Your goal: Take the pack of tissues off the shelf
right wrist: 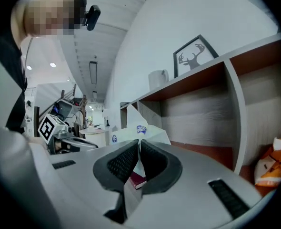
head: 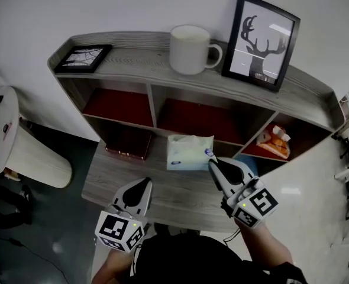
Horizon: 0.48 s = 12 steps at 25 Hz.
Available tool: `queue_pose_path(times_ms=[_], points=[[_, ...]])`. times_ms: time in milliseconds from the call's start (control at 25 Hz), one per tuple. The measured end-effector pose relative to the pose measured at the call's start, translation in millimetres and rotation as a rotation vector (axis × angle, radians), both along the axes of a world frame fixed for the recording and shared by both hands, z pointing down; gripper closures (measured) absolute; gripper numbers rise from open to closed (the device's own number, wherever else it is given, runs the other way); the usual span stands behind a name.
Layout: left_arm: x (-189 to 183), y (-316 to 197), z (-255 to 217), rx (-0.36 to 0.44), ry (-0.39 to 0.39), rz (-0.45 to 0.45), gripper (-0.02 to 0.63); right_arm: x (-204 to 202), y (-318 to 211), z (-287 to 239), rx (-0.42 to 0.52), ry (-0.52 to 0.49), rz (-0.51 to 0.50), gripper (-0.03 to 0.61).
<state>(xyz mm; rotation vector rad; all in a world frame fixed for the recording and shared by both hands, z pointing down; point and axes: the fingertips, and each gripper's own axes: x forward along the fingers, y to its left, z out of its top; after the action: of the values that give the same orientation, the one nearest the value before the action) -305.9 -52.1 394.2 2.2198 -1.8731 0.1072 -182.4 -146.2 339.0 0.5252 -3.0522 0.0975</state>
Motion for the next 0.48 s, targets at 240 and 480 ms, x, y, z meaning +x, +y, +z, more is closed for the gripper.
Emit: queue_pose_path(times_ms=[240,480], points=[[-8.2,13.5,3.8,-0.011,0.007,-0.055,0.603,-19.1,30.5,24.3,-0.044,-0.012,-0.104,0.554],[-12.9,27.1,12.2,-0.036,0.012,-0.092,0.603,-29.0,40.3,62.4,-0.091,0.02,-0.143,0.554]])
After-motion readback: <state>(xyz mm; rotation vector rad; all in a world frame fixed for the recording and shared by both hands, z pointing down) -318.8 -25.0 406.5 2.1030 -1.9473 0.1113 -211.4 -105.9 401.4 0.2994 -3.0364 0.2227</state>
